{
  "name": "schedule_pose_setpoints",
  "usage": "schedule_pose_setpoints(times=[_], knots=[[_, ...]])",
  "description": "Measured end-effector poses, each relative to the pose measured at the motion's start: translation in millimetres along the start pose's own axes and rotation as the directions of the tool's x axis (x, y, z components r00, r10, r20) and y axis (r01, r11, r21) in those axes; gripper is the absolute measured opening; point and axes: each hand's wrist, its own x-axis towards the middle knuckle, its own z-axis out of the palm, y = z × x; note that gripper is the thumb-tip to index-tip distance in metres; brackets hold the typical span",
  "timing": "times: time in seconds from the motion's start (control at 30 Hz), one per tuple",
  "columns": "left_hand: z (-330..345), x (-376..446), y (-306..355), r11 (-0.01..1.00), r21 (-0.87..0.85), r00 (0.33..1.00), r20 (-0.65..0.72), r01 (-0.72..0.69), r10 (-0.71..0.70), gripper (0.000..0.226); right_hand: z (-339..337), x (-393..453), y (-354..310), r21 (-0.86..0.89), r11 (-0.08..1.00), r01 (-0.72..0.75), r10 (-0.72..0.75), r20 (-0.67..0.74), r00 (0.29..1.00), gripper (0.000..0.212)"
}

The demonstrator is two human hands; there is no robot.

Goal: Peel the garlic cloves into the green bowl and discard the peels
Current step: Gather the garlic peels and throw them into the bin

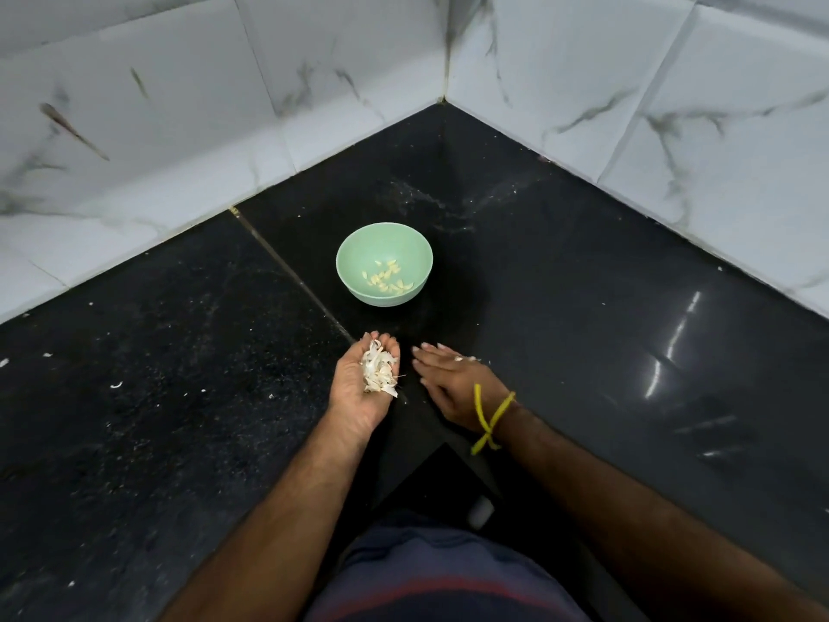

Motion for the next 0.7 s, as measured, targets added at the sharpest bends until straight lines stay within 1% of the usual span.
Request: schedule_pose_setpoints(times=[0.03,0.07,0.1,0.13,0.17,0.2,0.23,0.27,0.33,0.37,0.43,0.5,0.57,0.63,0.7], knots=[[0.1,-0.9,0.5,1.0,-0.003,1.0,0.004,0.001,-0.001,0.016,-3.7,-12.7,3.0,0.016,1.0,0.008,-0.006,-0.079,0.997,0.036],[-0.1,-1.2,0.9,1.0,-0.012,1.0,0.004,-0.001,0.001,0.015,-8.5,-23.8,4.8,0.047,0.999,-0.013,0.021,-0.174,0.985,0.032],[-0.3,-1.3,0.8,1.0,-0.021,1.0,0.003,0.001,-0.001,0.016,-13.8,-34.2,5.2,0.104,0.991,-0.085,0.11,-0.261,0.959,0.03],[-0.3,-0.7,0.2,1.0,-0.029,1.0,0.002,0.008,-0.008,0.016,-18.5,-43.2,5.0,0.174,0.965,-0.196,0.244,-0.321,0.915,0.032],[-0.1,-0.5,-1.1,0.999,-0.032,1.0,0.002,0.014,-0.014,0.017,-22.3,-51.8,3.3,0.234,0.92,-0.314,0.38,-0.346,0.858,0.036],[0.3,-0.5,-2.4,0.999,-0.03,1.0,0.004,0.017,-0.017,0.017,-23.7,-58.8,-0.3,0.259,0.869,-0.422,0.49,-0.325,0.809,0.045],[0.6,-0.7,-3.4,1.0,-0.025,1.0,0.005,0.015,-0.015,0.017,-22.0,-63.4,-5.5,0.22,0.835,-0.505,0.55,-0.272,0.79,0.056],[1.0,-1.1,-4.2,1.0,-0.021,1.0,0.006,0.012,-0.012,0.018,-18.1,-65.9,-11.1,0.113,0.829,-0.548,0.559,-0.21,0.802,0.07],[0.9,-0.8,-5.4,1.0,-0.027,1.0,-0.002,0.012,-0.012,0.019,-6.0,-63.7,-19.1,-0.126,0.839,-0.529,0.518,-0.112,0.848,0.089],[0.6,-1.0,-5.8,0.999,-0.039,1.0,-0.003,0.014,-0.014,0.019,-0.5,-57.4,-21.9,-0.177,0.837,-0.519,0.51,-0.095,0.855,0.092],[-1.4,-0.7,-6.9,0.998,-0.059,1.0,0.002,0.02,-0.02,0.019,5.5,-37.5,-25.0,-0.2,0.83,-0.52,0.512,-0.092,0.854,0.091],[-3.3,0.9,-8.2,0.997,-0.067,1.0,0.009,0.023,-0.022,0.021,10.4,-16.1,-27.1,-0.224,0.848,-0.481,0.474,-0.087,0.876,0.084],[-3.5,1.7,-9.0,0.997,-0.079,1.0,0.015,0.023,-0.022,0.027,12.7,2.8,-27.8,-0.199,0.891,-0.408,0.407,-0.049,0.912,0.071],[0.0,0.0,-10.3,0.996,-0.082,1.0,0.019,0.023,-0.022,0.029,14.4,9.4,-26.6,-0.19,0.941,-0.282,0.286,-0.006,0.958,0.057],[3.0,-1.4,-11.7,0.997,-0.077,1.0,0.019,0.024,-0.022,0.028,13.6,2.5,-19.8,-0.216,0.966,-0.14,0.142,-0.006,0.99,0.046]])
